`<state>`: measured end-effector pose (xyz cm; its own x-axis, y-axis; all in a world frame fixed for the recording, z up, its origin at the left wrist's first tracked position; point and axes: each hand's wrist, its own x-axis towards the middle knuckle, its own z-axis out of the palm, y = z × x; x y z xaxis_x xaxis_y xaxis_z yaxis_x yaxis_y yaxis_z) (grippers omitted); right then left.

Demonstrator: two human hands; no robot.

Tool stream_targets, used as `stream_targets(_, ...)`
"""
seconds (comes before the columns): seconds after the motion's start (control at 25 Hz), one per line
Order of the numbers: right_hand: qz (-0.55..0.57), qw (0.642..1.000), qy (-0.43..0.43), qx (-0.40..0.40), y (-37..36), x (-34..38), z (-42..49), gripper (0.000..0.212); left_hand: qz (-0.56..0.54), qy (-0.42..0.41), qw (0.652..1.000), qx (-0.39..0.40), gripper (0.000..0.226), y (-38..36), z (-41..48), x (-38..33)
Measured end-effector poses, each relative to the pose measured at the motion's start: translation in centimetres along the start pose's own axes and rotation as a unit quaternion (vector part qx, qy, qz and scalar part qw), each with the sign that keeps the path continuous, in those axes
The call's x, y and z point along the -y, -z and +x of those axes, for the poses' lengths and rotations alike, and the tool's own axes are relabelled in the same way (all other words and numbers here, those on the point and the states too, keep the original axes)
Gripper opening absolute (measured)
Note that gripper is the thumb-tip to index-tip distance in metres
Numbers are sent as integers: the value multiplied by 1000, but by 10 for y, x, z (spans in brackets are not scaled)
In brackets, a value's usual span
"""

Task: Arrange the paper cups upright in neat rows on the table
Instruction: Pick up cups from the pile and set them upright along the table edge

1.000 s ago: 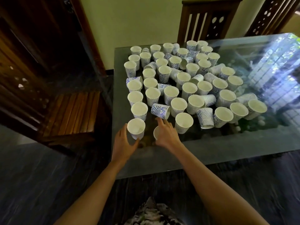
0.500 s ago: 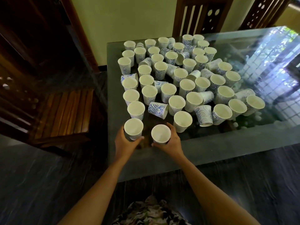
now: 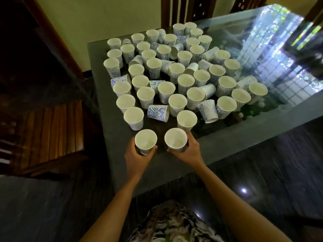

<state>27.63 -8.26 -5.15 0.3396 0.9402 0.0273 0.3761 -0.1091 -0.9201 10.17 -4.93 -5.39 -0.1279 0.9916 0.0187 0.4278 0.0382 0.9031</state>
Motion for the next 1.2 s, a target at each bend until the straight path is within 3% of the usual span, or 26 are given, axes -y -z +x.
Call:
stream_targets(0.16, -15, 998, 16, -62, 42, -13, -13, 73, 51, -114, 990, 59, 67, -30, -13, -18)
stream_targets(0.44, -5, 985, -20, -170, 172, -68, -13, 74, -28, -132, 977, 163, 65, -146, -52, -85)
stream_targets(0.8, -26, 975, -4, -221, 387, -135, 26, 69, -56, -175, 964, 191, 68, -351, -111, -203)
stream_targets(1.2, -31, 969, -17, -246, 540, -204, 131, 74, -87, -176, 953, 231, 71, -536, -77, -288)
